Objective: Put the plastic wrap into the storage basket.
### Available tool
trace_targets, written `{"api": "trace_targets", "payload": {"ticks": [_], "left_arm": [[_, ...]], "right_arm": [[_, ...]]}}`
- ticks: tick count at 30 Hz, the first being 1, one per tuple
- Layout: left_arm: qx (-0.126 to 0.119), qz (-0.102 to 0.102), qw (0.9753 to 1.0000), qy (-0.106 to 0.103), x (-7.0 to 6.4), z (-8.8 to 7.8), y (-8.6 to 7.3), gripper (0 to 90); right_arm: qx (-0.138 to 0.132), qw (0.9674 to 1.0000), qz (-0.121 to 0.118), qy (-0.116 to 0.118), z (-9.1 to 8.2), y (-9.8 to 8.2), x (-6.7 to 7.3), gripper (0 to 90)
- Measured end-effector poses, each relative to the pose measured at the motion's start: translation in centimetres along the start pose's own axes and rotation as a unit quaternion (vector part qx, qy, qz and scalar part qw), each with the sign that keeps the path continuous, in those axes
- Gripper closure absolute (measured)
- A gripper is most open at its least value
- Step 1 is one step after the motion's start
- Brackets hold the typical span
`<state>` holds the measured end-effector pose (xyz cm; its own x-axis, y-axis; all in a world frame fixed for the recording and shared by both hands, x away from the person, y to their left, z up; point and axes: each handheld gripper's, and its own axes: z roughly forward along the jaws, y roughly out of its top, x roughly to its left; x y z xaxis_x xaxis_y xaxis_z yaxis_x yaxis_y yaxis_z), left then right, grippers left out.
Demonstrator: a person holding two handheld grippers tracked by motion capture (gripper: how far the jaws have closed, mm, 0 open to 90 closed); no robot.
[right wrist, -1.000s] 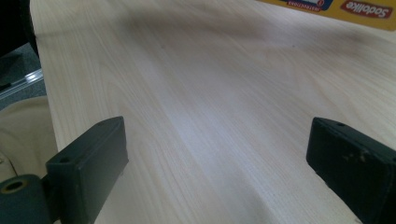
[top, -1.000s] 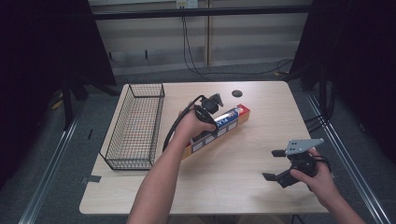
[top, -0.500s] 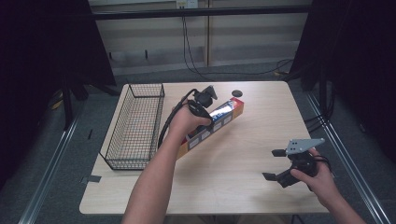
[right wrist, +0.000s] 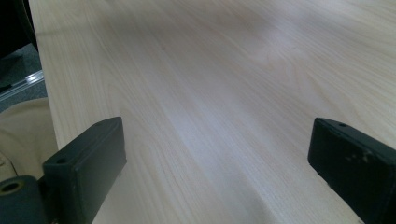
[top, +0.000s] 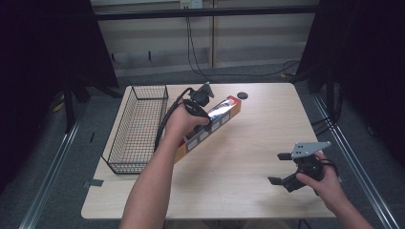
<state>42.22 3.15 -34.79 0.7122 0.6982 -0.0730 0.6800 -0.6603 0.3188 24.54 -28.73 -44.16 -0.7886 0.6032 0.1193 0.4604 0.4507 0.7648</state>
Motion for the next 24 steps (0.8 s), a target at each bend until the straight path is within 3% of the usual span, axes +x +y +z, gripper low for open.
{"api": "trace_targets", "payload": {"ticks": [3, 5, 24], "left_arm": [[0.001, -0.01, 1.0, 0.001, 0.4, -0.3, -0.2, 44.7], [-0.005, -0.027, 0.9996, 0.004, 0.5, -0.4, -0.3, 44.7], [-0.007, -0.081, 0.9963, 0.027, 2.1, -2.3, -1.5, 44.7]], "right_arm": [[0.0, 1.0, -0.001, -0.001, 0.1, 0.0, 0.0, 3.8], [-0.002, 1.0, -0.002, -0.002, 0.0, 0.0, 0.0, 3.7], [0.001, 1.0, -0.002, -0.006, 0.2, -0.2, 0.0, 3.6]]}}
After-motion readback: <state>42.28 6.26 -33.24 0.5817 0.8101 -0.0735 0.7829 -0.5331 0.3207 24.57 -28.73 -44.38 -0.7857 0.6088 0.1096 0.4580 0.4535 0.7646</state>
